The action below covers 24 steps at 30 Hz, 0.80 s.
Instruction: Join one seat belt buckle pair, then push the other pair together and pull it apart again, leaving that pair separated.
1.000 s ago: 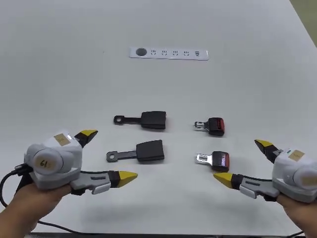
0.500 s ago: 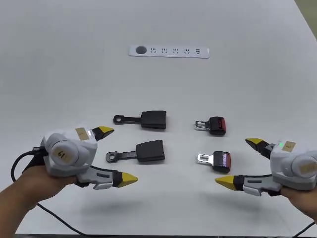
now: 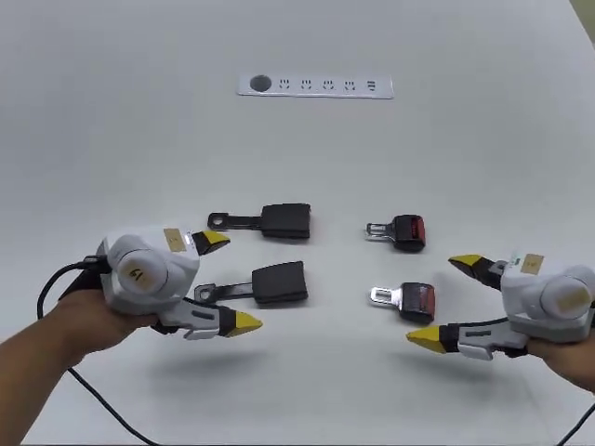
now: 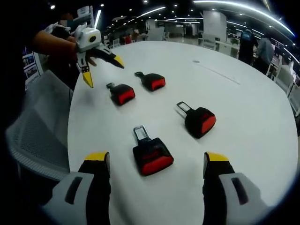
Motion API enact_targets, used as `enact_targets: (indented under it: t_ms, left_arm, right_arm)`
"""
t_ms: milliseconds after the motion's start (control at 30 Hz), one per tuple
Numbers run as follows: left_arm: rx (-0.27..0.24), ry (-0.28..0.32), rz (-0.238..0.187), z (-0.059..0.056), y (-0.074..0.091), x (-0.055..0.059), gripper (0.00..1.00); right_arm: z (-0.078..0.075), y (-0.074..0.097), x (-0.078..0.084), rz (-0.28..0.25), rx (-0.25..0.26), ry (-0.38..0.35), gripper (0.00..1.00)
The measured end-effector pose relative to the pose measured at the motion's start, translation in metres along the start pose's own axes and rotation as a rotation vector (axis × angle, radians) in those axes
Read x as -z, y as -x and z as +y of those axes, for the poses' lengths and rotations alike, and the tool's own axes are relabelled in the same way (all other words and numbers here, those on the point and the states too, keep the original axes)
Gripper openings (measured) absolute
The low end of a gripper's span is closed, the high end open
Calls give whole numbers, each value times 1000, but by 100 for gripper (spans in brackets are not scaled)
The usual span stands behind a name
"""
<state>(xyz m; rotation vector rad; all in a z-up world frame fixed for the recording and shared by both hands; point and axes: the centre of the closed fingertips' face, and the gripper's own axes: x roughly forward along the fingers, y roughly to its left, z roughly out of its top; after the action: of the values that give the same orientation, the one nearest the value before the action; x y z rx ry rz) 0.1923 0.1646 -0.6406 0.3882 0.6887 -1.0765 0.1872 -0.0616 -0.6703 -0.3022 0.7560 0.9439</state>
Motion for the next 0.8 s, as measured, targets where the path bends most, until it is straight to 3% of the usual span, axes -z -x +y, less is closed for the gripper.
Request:
enact_targets:
  t_ms: [200,367,400,500,533,567,700,733,800]
  left_arm:
    - [35,-26,15,1,-17,3,69]
    - [66,-24,28,2,-32,12,67]
    - [74,-26,58,0,-34,15,66]
    - [89,-37,60,-5,-40,17,63]
    - [95,-47,83,-7,-42,21,63]
    - [94,-79,109,-6,-44,27,63]
    - [93,-102,77,-3,-45,23,57]
    - [82,-159,96,1,-46,24,54]
    - [105,-138,70,-2,-48,20,44]
  right_arm:
    - [0,-7,7,27,-29,22,74]
    - [3,-11,10,61,-56,77,68]
    - [4,-11,12,69,-66,83,67]
    - [9,-11,14,81,-83,95,60]
    - [9,-12,16,92,-87,110,59]
    - [9,-13,13,69,-93,139,58]
    - [9,-9,13,70,-104,130,54]
    - [9,-8,13,70,-105,143,52]
    - [9,-8,11,68,-109,156,47]
